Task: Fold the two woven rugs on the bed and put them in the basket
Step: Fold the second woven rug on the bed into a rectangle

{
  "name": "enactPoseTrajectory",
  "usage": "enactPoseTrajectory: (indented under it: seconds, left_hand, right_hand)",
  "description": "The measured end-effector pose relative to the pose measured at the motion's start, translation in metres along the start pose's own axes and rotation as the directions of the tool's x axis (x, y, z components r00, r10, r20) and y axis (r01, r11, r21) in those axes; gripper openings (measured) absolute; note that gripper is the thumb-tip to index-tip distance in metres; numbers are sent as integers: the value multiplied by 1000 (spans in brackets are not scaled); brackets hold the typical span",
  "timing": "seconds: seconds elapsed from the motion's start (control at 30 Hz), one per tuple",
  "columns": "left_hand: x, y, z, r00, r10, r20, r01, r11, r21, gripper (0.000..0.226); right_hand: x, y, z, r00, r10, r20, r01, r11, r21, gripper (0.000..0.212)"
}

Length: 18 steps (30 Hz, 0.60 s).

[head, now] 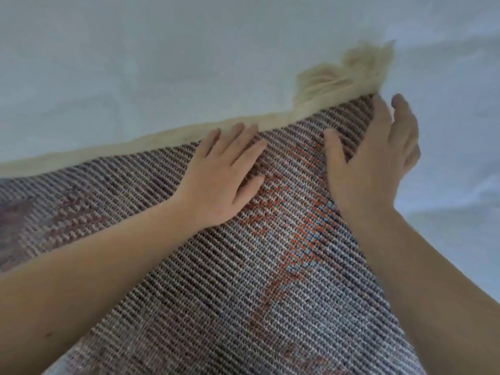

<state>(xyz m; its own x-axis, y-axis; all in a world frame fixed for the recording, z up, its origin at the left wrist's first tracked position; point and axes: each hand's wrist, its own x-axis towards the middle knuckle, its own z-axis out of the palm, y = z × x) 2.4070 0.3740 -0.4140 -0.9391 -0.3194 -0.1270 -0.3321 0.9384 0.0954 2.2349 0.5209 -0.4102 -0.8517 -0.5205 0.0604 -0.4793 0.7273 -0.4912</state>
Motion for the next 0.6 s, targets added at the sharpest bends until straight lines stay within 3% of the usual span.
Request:
enactPoseTrajectory:
  seconds: [0.07, 0.13, 0.17, 0.23, 0.37, 0.43, 0.5, 0.6]
  left_hand:
    - [-66, -20, 15, 991, -4, 137, -2, 999, 38, 68]
    - [-124, -37, 26, 972, -37, 234, 26, 998, 49, 71]
    - [-149, -47, 31, 963, -58, 264, 47, 998, 50, 71]
    - [-200, -69, 38, 944, -127, 303, 116, 992, 55, 70]
    - [-279, -110, 45, 908, -282, 310, 273, 959, 74, 69]
    - [-300, -115, 48, 906, -314, 283, 315, 948, 43, 69]
    - [-321, -118, 51, 912, -324, 251, 334, 943, 3, 69]
    - [-356, -133, 55, 915, -342, 213, 354, 935, -21, 70]
  right_hand:
    - [-61, -22, 21, 947, -271, 171, 284, 957, -57, 64]
    - [-107, -30, 45, 829, -412, 378, 481, 870, -107, 67]
    - [-115, -27, 53, 795, -402, 455, 511, 847, -146, 71]
    - [-109, -15, 60, 801, -281, 529, 462, 852, -247, 81]
    - [-86, 2, 45, 880, -50, 472, 287, 849, -445, 96]
    - [-98, -28, 41, 901, 6, 434, 198, 884, -423, 99]
    - [-142, -78, 54, 879, -103, 465, 280, 901, -330, 92]
    - [-240, -148, 90, 678, -425, 600, 609, 781, -136, 86]
